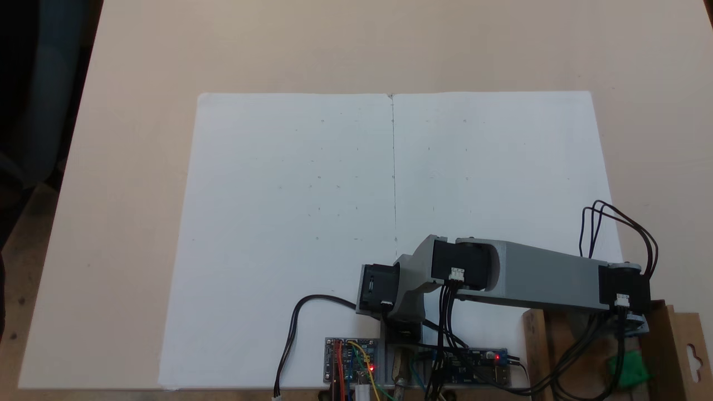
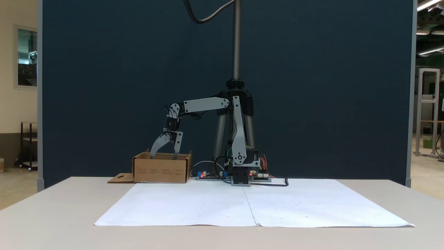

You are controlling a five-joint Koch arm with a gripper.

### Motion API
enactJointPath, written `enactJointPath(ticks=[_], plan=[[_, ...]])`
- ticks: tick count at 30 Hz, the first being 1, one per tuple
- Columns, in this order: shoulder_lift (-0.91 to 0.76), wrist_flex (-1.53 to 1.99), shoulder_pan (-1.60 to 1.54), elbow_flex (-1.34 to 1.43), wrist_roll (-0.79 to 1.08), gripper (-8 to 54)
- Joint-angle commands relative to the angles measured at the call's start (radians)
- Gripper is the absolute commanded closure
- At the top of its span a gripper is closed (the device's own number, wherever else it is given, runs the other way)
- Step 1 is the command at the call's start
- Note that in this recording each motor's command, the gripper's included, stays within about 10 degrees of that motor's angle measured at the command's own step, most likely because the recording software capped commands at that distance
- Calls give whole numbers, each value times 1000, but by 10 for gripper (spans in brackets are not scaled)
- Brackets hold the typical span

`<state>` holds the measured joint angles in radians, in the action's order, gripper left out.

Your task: Grasp a green dice and put it in the bin.

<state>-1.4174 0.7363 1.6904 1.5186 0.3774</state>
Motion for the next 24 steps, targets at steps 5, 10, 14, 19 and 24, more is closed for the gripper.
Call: enactJointPath(ticks=[5,10,14,19,24], plan=[[-67,-242,-41,-52,-129,78],[-118,-267,-112,-301,-356,78],[-173,-262,-210,-307,-413,78],[-255,-267,-423,-307,-413,74],[-295,-267,-687,-296,-410,20]])
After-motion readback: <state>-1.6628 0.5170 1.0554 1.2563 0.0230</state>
